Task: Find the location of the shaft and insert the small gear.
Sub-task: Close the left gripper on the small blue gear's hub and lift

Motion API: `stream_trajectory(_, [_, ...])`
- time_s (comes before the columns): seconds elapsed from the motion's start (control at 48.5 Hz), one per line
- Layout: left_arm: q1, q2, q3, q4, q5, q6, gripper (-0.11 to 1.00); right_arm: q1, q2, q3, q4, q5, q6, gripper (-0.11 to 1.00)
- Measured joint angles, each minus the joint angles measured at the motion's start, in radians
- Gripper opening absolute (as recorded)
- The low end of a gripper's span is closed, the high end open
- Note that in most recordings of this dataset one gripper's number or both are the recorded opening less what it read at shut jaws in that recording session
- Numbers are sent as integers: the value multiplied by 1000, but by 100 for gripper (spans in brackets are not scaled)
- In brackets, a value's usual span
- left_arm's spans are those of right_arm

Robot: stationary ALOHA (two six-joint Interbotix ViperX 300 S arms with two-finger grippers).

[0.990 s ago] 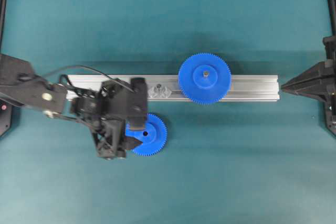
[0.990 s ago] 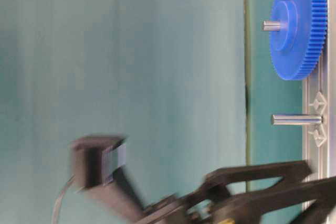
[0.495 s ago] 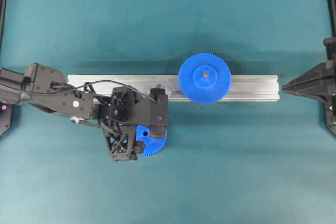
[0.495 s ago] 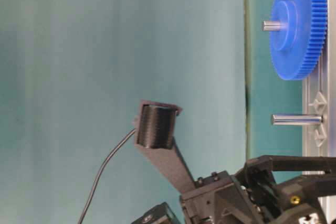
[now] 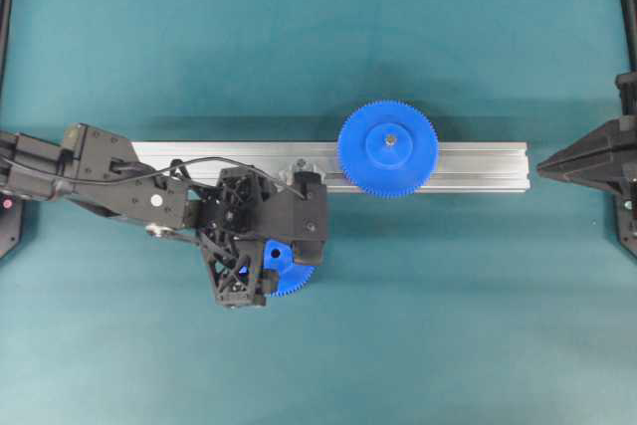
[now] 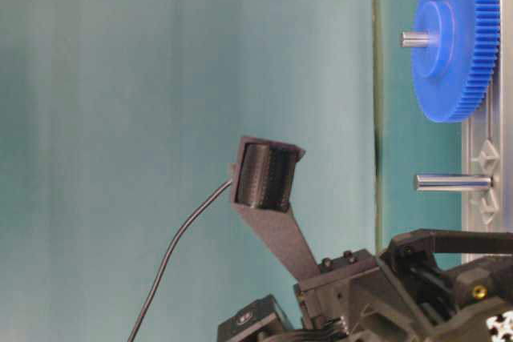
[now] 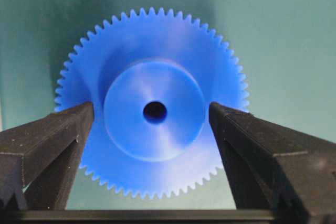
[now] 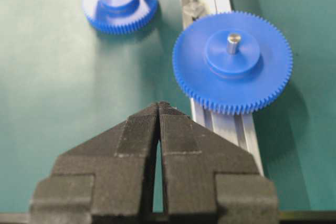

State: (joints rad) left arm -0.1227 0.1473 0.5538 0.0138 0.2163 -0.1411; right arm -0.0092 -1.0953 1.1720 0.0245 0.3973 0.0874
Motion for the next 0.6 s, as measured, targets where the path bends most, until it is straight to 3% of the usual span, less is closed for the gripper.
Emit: stream_trajectory(0.598, [-3, 15, -9, 0, 57, -3, 88, 0, -2, 3, 0, -2, 0, 4])
